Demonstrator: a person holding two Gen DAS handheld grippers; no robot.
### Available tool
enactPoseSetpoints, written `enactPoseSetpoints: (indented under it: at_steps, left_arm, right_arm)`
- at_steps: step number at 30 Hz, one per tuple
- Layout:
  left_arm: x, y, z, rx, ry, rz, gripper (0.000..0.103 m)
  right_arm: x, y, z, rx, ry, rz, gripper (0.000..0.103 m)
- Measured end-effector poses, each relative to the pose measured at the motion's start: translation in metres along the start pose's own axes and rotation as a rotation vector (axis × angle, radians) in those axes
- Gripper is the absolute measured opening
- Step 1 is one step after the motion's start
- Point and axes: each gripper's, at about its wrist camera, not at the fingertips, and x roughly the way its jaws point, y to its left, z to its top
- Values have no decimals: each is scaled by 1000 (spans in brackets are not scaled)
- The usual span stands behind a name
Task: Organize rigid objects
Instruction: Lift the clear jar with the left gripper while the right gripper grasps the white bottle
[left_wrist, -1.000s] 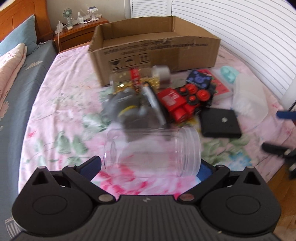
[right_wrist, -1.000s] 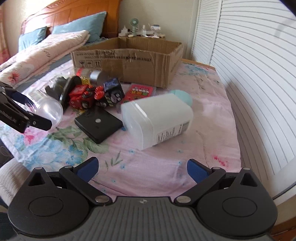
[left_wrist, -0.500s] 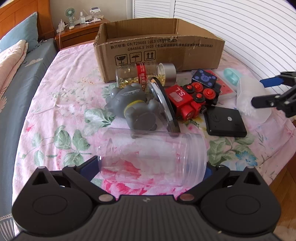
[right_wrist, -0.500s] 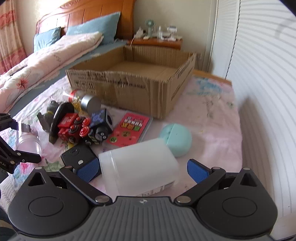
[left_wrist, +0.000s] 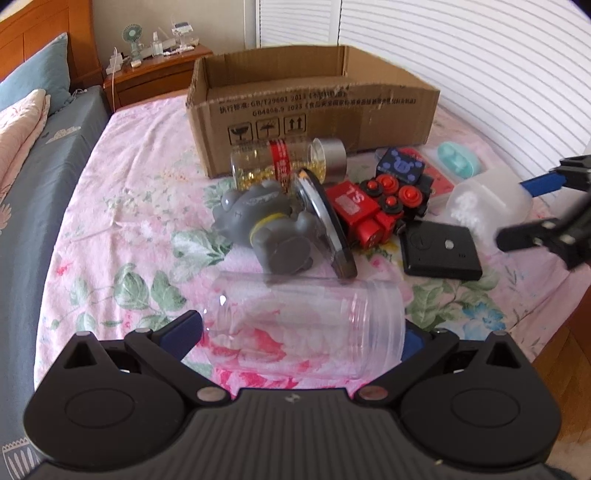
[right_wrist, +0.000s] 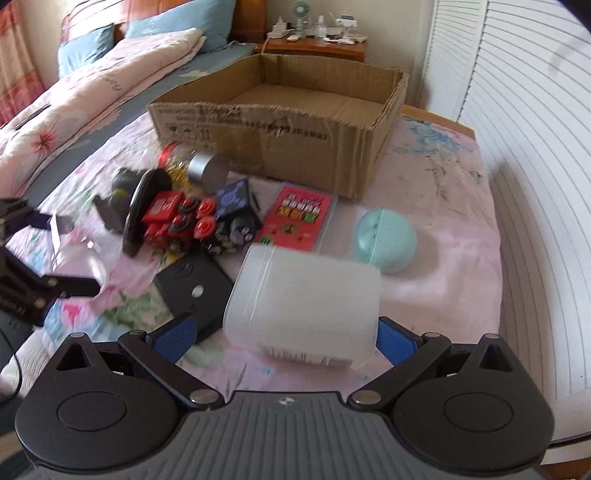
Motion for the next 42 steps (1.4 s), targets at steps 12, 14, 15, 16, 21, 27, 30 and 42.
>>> enactPoseSetpoints:
  at_steps: [12, 14, 15, 16, 21, 27, 30, 42]
  left_arm:
    - [-3, -8, 0, 44, 13, 0, 99]
    - [-4, -6, 1, 31, 9, 1, 99]
    - [-4, -6, 1, 27, 8, -1, 99]
    - [-4, -6, 1, 26, 6, 0, 99]
    - [-2, -6, 3, 25, 12, 0, 91]
    - [-4, -3, 7, 48, 17, -18, 91]
    - [-9, 1, 11, 60, 14, -34, 91]
    - [-36, 9, 53, 116, 3, -65, 91]
  right_arm:
    - [25, 9, 18, 65, 95, -134, 96]
    - [24, 9, 18, 72, 92, -135, 94]
    - [23, 9, 18, 77, 91, -135, 94]
    - [23, 9, 18, 80, 89, -136, 90]
    - [22, 11, 17, 73, 81, -139, 87]
    - [20, 12, 17, 56, 75, -134, 87]
    - [16, 12, 18, 42, 73, -132, 87]
    - [-16, 16, 40, 6, 14, -82, 87]
